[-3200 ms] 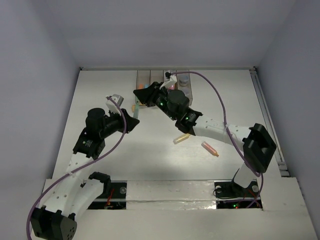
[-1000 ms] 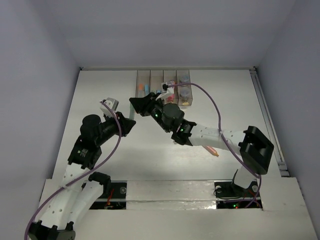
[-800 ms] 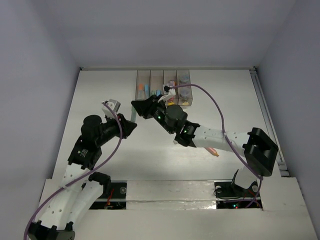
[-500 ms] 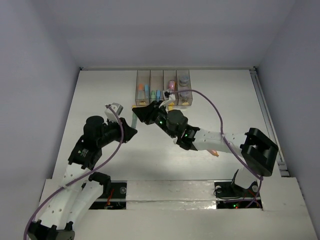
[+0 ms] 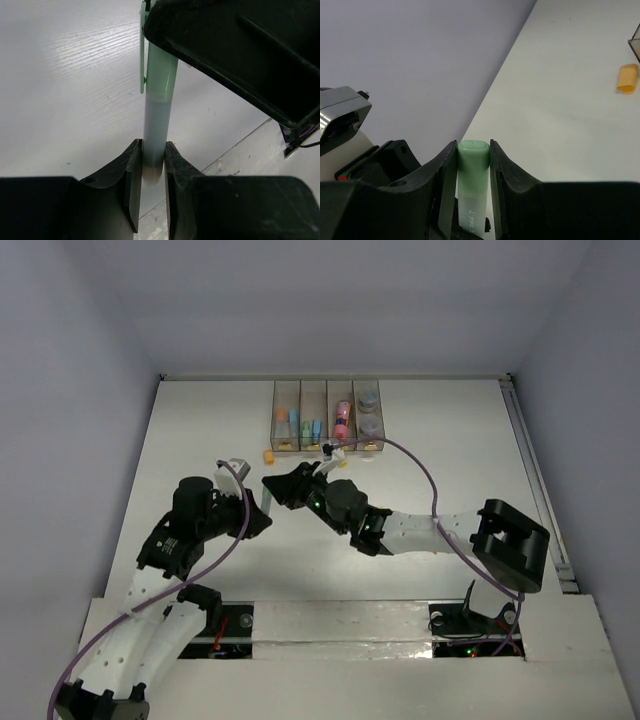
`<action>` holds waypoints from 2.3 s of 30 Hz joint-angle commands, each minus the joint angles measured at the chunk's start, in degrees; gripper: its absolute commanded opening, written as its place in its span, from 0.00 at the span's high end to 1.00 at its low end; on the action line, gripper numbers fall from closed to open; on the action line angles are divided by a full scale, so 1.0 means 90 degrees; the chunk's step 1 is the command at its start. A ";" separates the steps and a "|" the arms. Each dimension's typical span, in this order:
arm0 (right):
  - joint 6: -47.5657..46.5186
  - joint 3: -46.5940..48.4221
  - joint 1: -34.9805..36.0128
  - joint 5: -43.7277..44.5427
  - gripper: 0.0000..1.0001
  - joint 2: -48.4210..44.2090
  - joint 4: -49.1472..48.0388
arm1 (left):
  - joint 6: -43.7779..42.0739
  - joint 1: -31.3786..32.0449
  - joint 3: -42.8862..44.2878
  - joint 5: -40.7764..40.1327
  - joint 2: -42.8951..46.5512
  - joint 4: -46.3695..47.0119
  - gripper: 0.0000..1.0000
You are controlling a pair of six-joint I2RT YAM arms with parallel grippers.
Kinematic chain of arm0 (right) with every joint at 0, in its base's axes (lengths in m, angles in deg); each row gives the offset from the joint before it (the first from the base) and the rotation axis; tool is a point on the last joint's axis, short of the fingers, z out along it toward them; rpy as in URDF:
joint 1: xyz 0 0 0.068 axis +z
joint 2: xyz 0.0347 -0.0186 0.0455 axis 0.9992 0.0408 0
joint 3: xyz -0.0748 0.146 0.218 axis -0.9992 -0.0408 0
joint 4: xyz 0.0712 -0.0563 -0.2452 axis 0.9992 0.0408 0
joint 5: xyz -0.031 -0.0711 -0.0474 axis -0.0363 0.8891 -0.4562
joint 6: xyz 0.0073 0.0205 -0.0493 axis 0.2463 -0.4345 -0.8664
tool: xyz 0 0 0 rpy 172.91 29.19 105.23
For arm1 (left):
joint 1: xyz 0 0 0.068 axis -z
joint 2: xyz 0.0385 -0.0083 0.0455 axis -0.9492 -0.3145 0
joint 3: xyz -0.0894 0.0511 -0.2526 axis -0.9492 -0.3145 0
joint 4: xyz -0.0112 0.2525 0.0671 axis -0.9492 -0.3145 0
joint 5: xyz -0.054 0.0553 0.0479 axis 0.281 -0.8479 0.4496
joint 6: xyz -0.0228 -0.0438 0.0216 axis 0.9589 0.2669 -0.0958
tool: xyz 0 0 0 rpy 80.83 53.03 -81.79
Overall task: Sort the stationery into containers
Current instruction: Close the pen cap on the pen, then place the pen in the storage box, then pick up the pen from the center of the board.
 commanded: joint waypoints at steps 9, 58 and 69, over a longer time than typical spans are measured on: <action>-0.0143 -0.0918 0.1138 -0.1627 1.00 -0.0092 0.1825 | 0.0035 -0.0233 0.0309 -0.1364 0.0239 0.2622 1.00; -0.2907 0.6635 -0.2856 -0.0621 0.04 0.3369 0.3624 | 0.0124 -0.0233 0.0221 -0.0650 0.0747 0.2602 0.01; -0.0925 0.0383 -0.2603 -0.1022 0.97 -0.0881 0.3931 | 0.0124 -0.0233 0.0192 -0.0338 0.0863 0.2700 0.03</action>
